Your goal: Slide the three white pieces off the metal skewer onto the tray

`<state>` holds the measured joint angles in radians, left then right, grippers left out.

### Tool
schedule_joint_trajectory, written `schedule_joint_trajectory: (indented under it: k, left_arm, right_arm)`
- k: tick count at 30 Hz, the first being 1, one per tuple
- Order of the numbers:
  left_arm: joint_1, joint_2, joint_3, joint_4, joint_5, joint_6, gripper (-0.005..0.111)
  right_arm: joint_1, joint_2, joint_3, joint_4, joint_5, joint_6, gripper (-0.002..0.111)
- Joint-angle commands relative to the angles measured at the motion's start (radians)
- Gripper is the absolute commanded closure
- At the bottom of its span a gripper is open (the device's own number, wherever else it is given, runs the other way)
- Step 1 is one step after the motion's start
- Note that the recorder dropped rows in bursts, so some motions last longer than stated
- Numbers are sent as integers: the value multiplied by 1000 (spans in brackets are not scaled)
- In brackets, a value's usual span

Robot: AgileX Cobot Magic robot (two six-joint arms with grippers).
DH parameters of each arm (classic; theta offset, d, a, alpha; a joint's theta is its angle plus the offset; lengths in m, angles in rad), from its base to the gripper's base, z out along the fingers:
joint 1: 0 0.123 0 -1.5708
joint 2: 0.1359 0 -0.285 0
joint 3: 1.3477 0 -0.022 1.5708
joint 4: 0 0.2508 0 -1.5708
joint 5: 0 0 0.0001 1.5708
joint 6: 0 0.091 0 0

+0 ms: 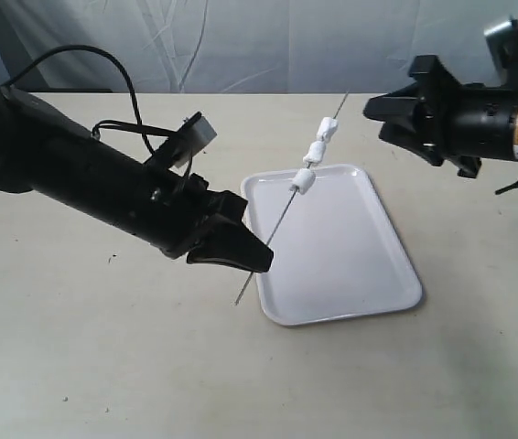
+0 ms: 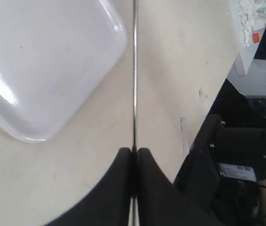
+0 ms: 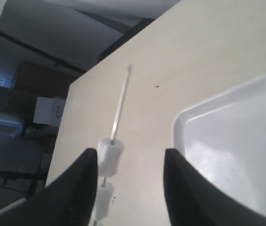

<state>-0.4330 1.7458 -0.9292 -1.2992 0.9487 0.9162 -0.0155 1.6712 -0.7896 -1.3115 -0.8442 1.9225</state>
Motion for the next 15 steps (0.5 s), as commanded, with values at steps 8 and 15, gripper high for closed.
schedule_joint_trajectory:
  k: [8,15]
  left_arm:
    - [-4,35,4,-110,-14,-25,107]
    - [-29,116,4,-238,20,49,107]
  right_arm:
    - [-171,222,-9,-67,-377,-20,72]
    - [-119,310,-16,2,-377,-153,72]
